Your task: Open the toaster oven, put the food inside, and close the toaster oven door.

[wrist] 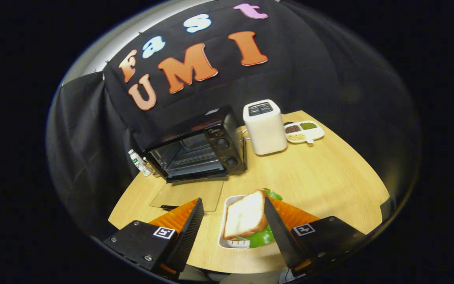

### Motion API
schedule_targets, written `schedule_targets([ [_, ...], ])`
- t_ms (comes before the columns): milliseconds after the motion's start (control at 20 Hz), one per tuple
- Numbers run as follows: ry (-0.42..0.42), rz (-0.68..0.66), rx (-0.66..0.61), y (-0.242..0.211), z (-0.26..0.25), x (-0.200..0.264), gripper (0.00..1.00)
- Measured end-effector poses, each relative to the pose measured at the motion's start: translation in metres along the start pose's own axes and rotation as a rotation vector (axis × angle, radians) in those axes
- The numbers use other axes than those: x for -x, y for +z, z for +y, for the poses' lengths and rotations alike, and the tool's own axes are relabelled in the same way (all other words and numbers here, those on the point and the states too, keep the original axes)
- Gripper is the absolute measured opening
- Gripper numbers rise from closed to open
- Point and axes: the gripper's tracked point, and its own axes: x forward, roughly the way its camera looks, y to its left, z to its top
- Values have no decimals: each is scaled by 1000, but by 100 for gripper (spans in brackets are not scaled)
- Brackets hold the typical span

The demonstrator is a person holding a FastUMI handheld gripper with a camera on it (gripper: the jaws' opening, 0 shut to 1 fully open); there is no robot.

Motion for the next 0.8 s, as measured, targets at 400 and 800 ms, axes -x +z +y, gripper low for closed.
schedule_targets([
  [400,142,199,-208,-37,-17,-27,92],
  [800,126,195,-307,-35,-28,-37,36],
])
